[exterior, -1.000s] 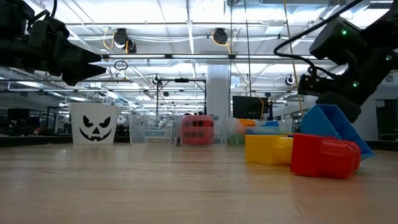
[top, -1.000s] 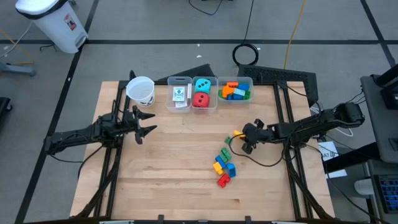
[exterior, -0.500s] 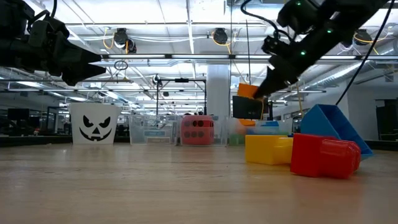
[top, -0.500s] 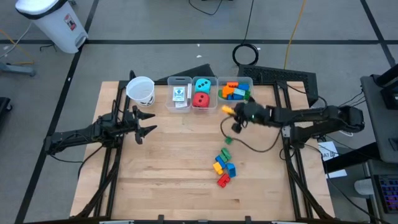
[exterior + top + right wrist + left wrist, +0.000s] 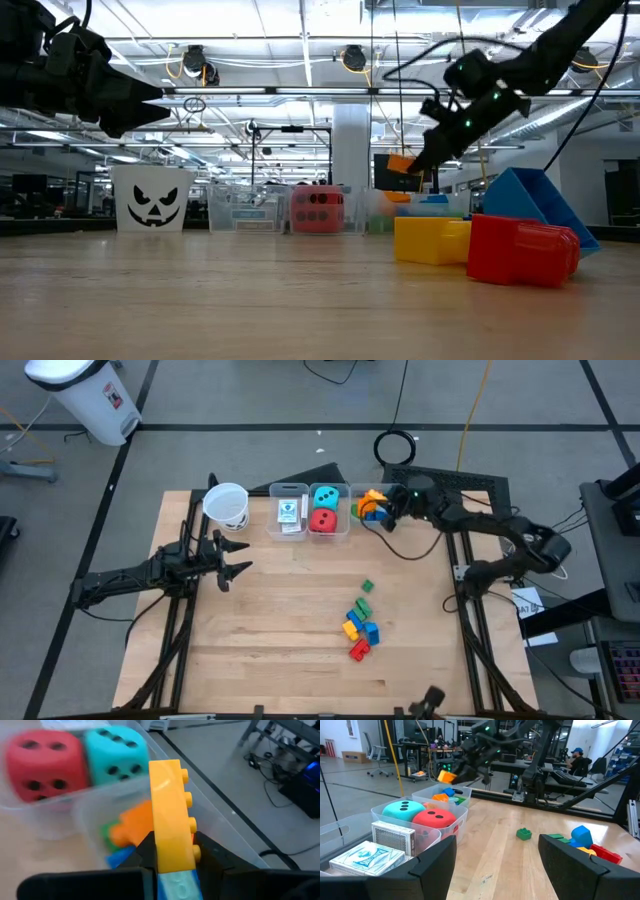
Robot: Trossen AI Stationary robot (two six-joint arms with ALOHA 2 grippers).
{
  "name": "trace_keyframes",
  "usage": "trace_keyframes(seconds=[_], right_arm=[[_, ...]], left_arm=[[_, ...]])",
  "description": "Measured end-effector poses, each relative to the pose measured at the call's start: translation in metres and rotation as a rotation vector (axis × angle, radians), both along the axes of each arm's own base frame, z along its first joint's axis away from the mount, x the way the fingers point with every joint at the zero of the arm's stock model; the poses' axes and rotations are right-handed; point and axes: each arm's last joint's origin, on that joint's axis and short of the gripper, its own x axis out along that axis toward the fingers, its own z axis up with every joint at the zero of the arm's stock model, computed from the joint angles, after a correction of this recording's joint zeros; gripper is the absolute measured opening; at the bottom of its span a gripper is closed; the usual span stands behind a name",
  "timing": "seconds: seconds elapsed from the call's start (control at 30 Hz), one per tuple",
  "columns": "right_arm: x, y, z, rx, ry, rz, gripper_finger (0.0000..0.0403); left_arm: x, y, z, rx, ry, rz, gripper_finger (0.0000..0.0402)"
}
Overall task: Pick & Place Toys
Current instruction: Put the yellow game piece into the right transparent bin
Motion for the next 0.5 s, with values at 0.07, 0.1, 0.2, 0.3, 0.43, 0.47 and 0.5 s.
trace_keyframes(seconds=[0.07,0.1,0.2,0.3,0.43,0.47,0.5], right_arm=[[-0.002,-0.012,-0.011,-0.001,0.013,-0.007,0.0059],[-0.002,-0.017,-0.016,-0.005,0.027,-0.015,0.006],[-0.001,-0.027,-0.028,-0.04,0.066,-0.007,0.0063],[0.003,-0.032,-0.034,-0.067,0.109,0.022,0.0067],[0.008,-0.029,-0.032,-0.104,0.128,0.044,0.008],[0.008,-0.028,-0.03,-0.111,0.131,0.036,0.0088],[0.009,-0.027,-0.028,-0.118,0.132,0.03,0.0098]], left_arm=[[0.0,0.0,0.0,0.0,0.0,0.0,0.0287],[0.0,0.0,0.0,0.0,0.0,0.0,0.0287],[0.0,0.0,0.0,0.0,-0.001,0.0,0.0287],[0.0,0.0,0.0,0.0,-0.001,0.0,0.0287],[0.0,0.0,0.0,0.0,0.0,0.0,0.0287],[0.0,0.0,0.0,0.0,0.0,0.0,0.0287],[0.0,0.0,0.0,0.0,0.0,0.0,0.0287]])
